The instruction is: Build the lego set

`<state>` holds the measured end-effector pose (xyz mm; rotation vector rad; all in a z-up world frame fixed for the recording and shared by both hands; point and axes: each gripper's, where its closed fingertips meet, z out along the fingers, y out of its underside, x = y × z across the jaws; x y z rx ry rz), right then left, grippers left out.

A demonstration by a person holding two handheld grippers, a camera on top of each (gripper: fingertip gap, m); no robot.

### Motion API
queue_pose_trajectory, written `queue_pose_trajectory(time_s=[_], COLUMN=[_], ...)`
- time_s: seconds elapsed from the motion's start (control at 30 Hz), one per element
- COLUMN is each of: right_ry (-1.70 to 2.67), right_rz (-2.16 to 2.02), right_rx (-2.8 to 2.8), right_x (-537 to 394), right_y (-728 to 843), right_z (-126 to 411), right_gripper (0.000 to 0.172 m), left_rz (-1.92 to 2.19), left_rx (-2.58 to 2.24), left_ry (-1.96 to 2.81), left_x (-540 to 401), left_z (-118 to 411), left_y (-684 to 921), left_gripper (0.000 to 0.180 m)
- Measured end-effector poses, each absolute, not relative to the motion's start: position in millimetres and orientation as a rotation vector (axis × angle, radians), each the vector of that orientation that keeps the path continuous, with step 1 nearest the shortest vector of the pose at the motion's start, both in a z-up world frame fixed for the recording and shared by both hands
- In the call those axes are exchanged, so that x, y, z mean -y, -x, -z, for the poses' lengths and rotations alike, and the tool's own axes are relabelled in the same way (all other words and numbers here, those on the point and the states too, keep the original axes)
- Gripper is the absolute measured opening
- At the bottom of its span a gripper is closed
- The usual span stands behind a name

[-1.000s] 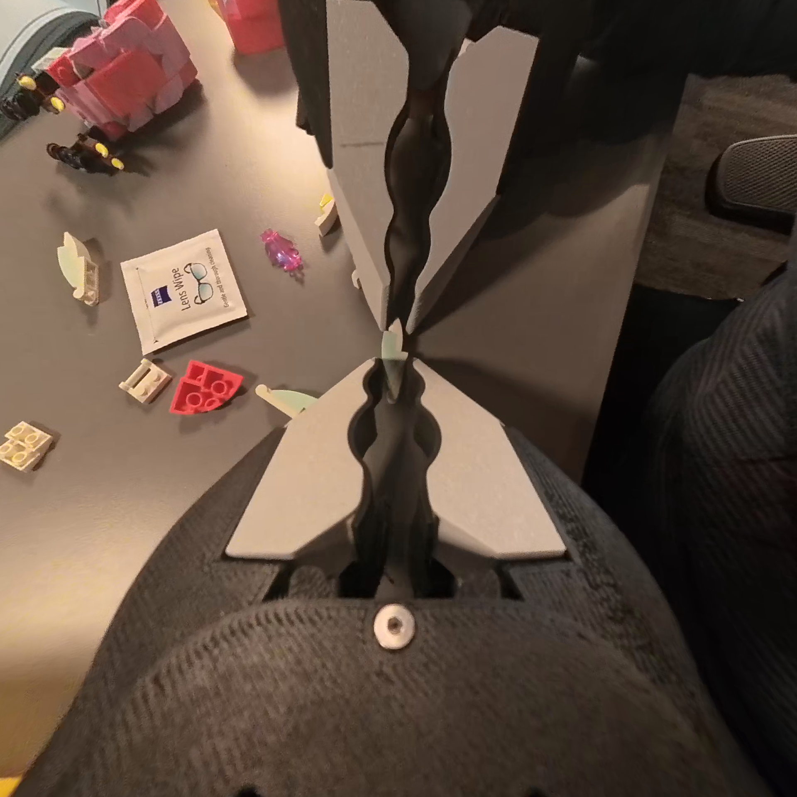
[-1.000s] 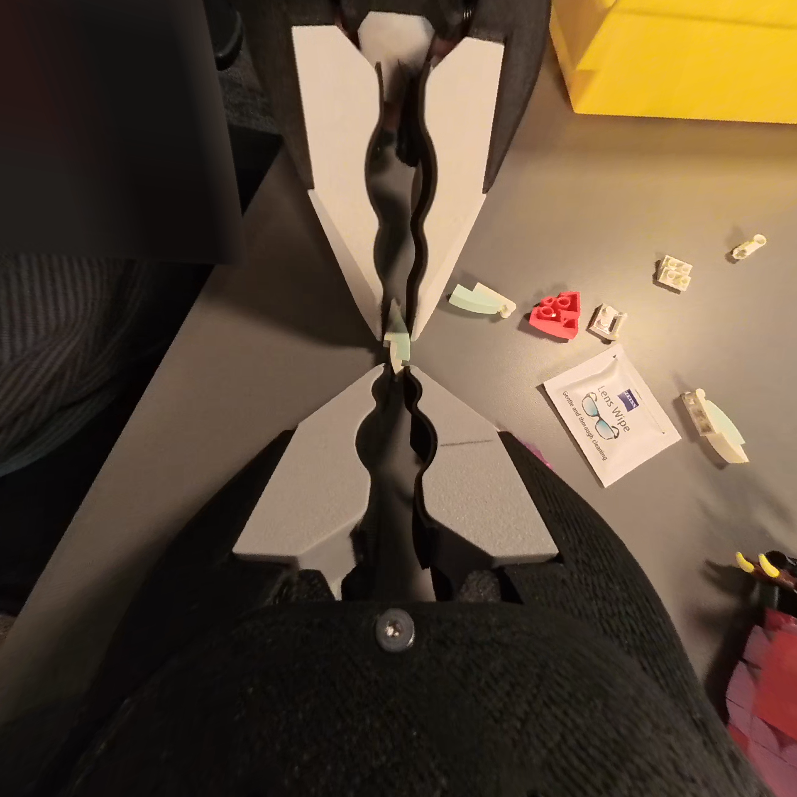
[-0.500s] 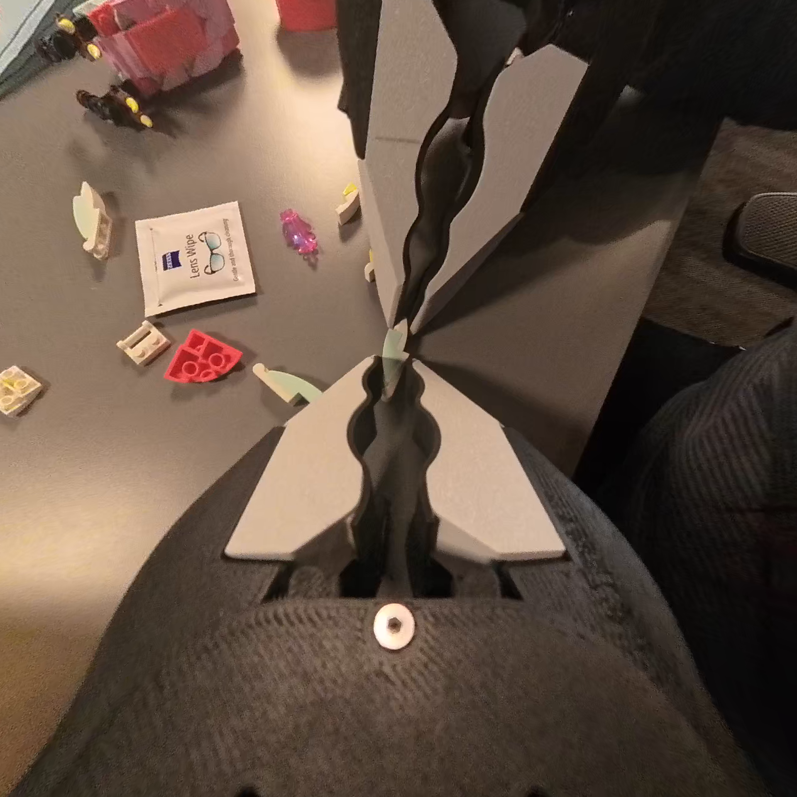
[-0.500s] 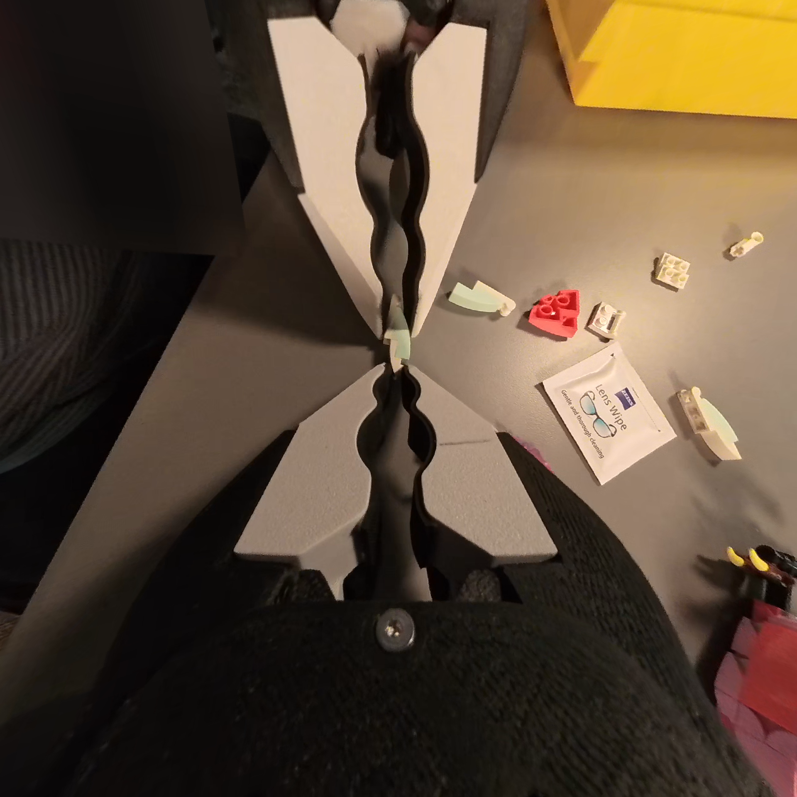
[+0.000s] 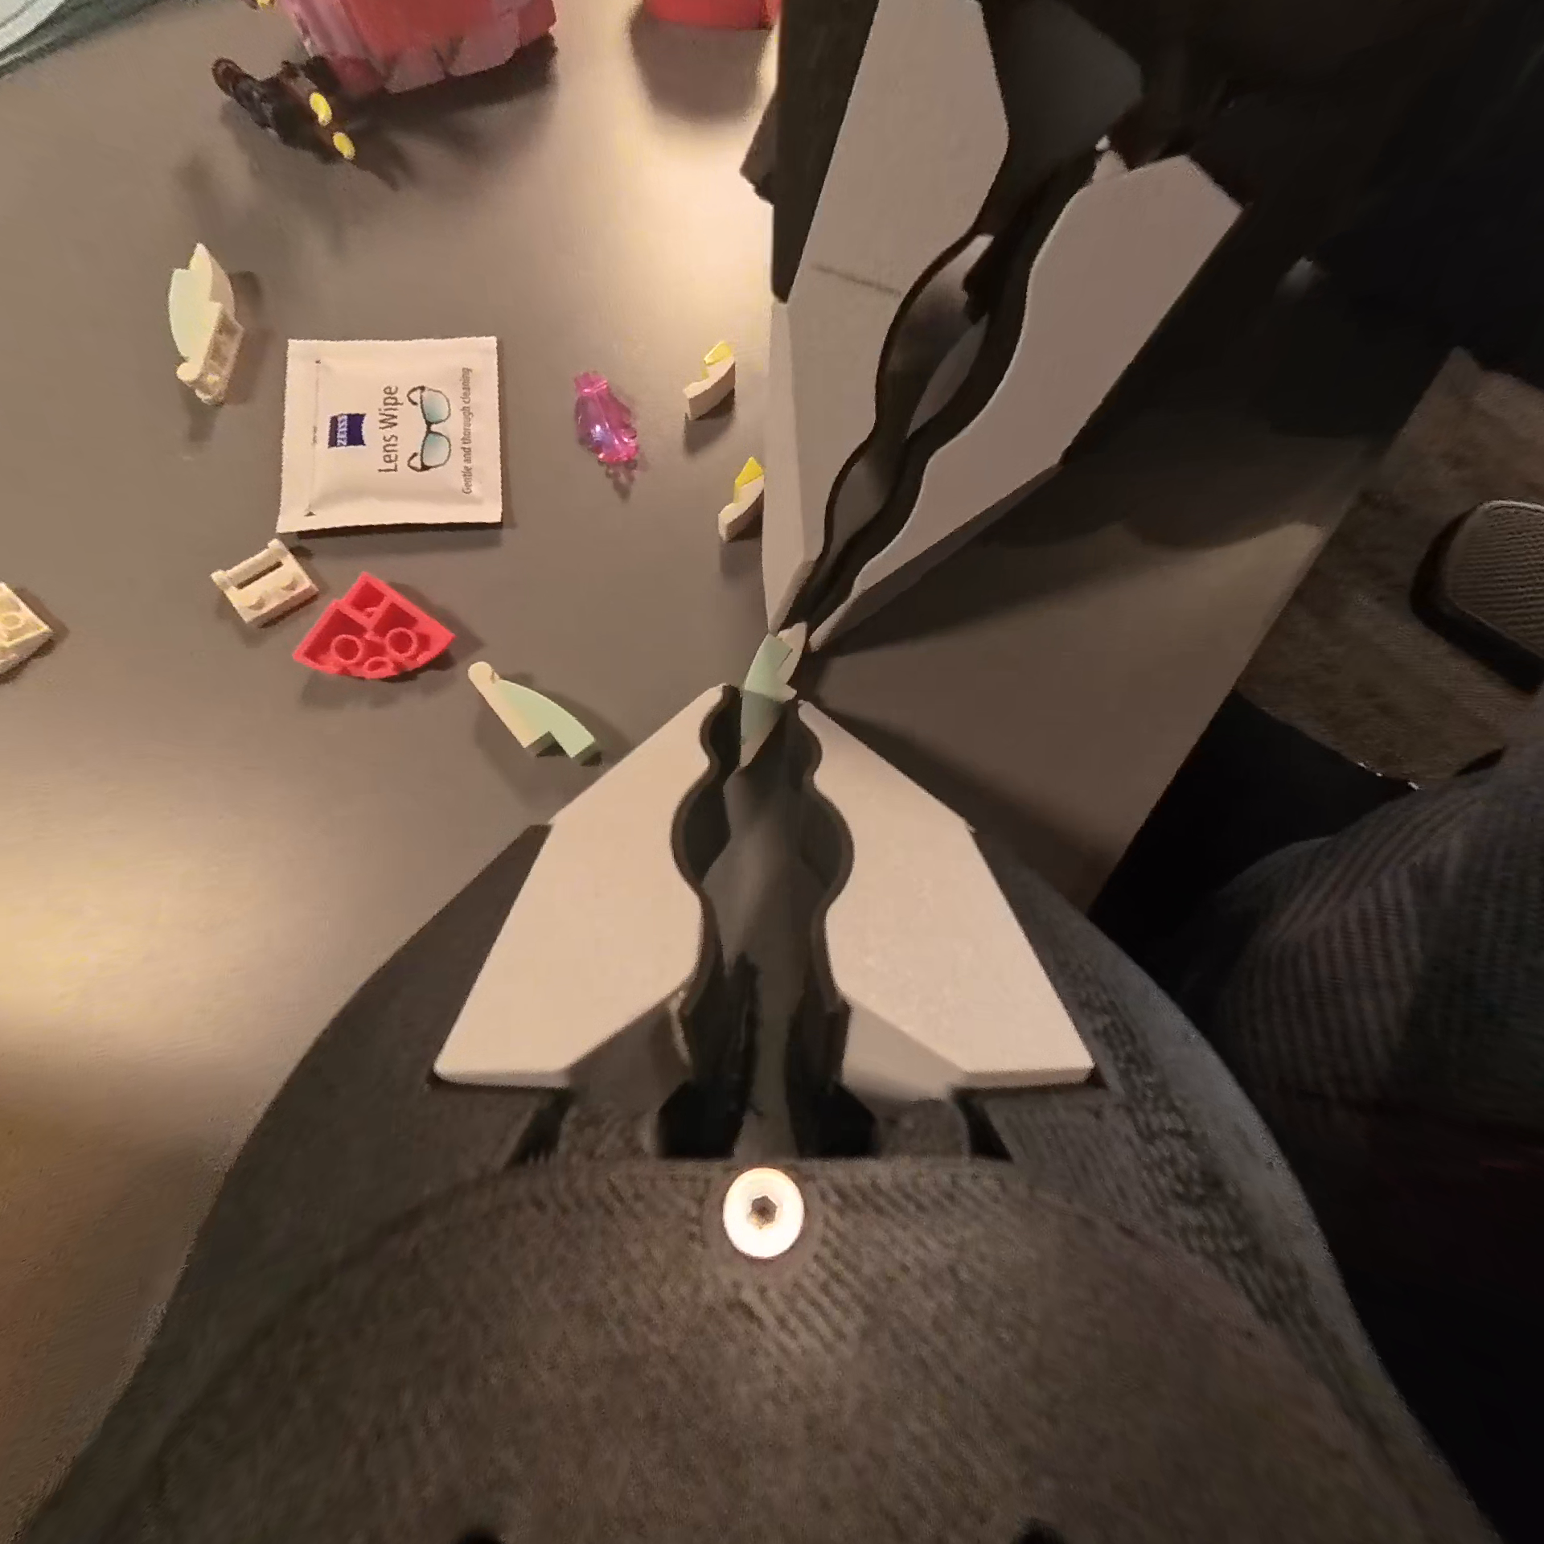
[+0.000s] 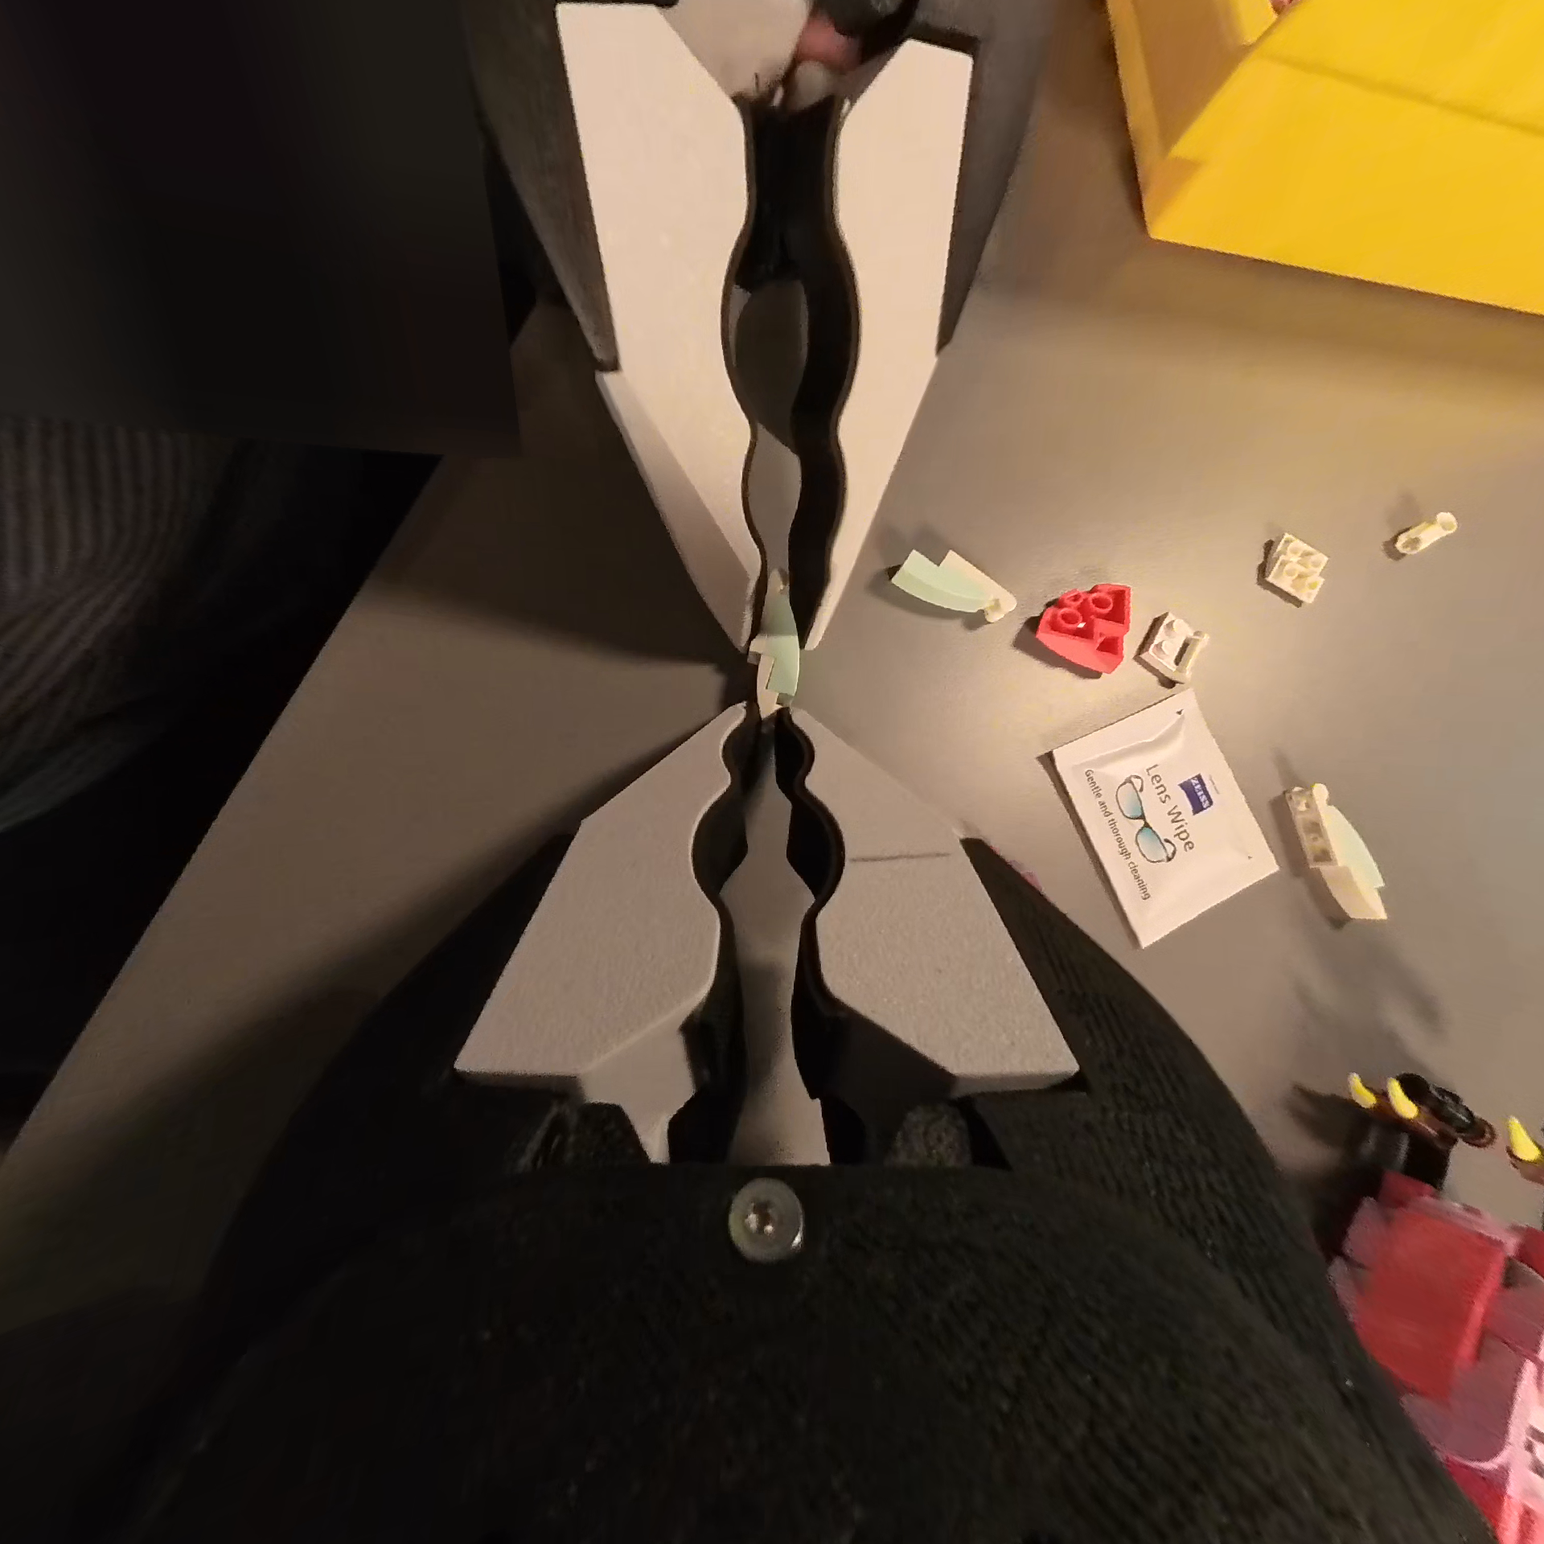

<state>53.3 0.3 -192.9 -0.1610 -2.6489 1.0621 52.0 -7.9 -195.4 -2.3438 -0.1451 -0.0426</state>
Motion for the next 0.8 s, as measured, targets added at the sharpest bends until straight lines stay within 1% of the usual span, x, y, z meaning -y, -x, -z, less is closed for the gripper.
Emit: queue_pose_trajectory(time_s=[0.3, 0.53, 0.7, 0.8], right_ry=[0.292, 0.383, 0.28, 0.19], right_rz=[-1.048, -1.123, -1.086, -1.042], right_rx=[2.513, 2.368, 2.386, 2.45], right_x=[3, 6, 5, 5], right_y=[-28, -14, -20, -29], right_z=[190, 172, 173, 182], right_gripper=[0.002, 0.002, 0.002, 0.002], left_rz=[-0.149, -0.305, -0.352, -0.302], left_rx=[0.221, 0.239, 0.191, 0.117], left_ry=[2.278, 2.157, 2.156, 2.228], left_x=[11, 13, 13, 12], left_z=[193, 176, 175, 186], left_y=[-29, -14, -18, -27], left_gripper=[0.009, 0.009, 0.009, 0.009])
